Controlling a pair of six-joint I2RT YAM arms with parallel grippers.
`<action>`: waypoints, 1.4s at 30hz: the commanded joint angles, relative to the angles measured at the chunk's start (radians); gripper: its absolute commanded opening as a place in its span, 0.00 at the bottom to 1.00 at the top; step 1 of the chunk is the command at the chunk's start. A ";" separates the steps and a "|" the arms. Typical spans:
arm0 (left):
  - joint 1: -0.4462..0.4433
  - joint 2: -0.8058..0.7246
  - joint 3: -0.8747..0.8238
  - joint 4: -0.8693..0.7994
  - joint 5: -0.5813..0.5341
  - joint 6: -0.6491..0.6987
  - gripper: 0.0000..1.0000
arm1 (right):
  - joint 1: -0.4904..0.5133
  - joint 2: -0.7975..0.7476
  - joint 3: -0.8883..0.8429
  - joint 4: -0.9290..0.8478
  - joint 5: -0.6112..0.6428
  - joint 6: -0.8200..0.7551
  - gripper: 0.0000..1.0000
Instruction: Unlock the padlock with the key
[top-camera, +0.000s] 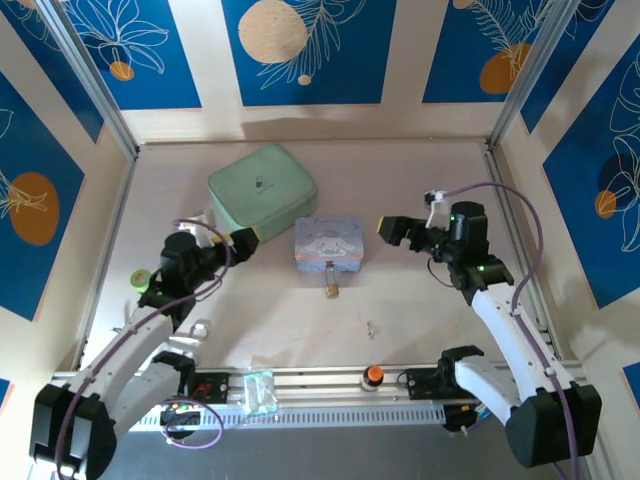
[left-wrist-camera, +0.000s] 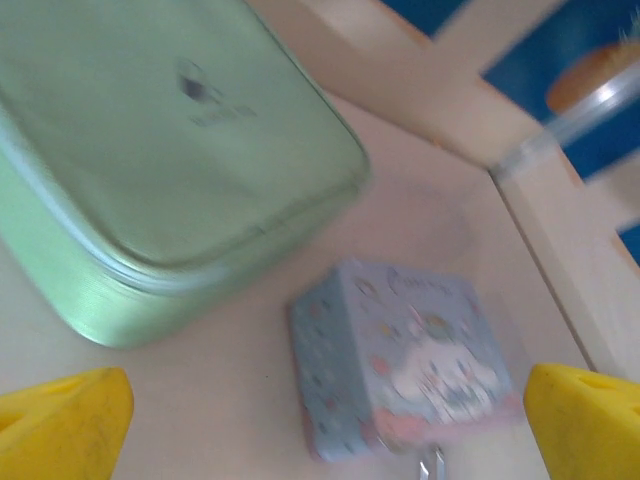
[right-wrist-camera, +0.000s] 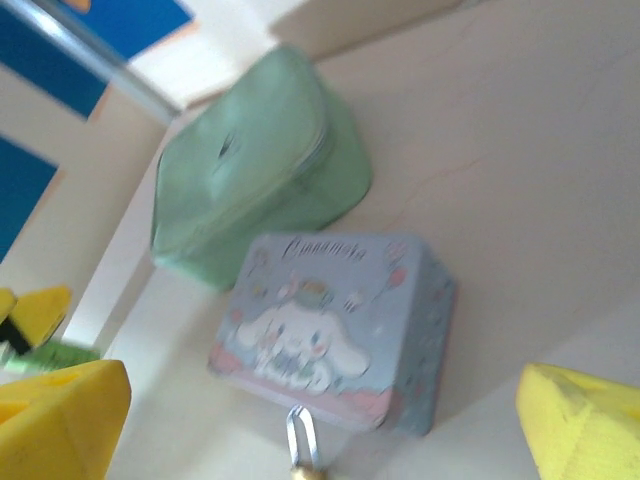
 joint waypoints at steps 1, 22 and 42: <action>-0.105 -0.016 0.052 -0.184 -0.072 0.016 1.00 | 0.034 -0.029 -0.050 -0.101 0.007 0.026 0.99; -0.529 0.112 0.122 -0.178 -0.186 -0.172 1.00 | 0.441 0.120 -0.031 -0.550 0.267 0.241 0.74; -0.544 0.141 0.087 -0.138 -0.188 -0.195 1.00 | 0.648 0.396 -0.016 -0.518 0.358 0.275 0.49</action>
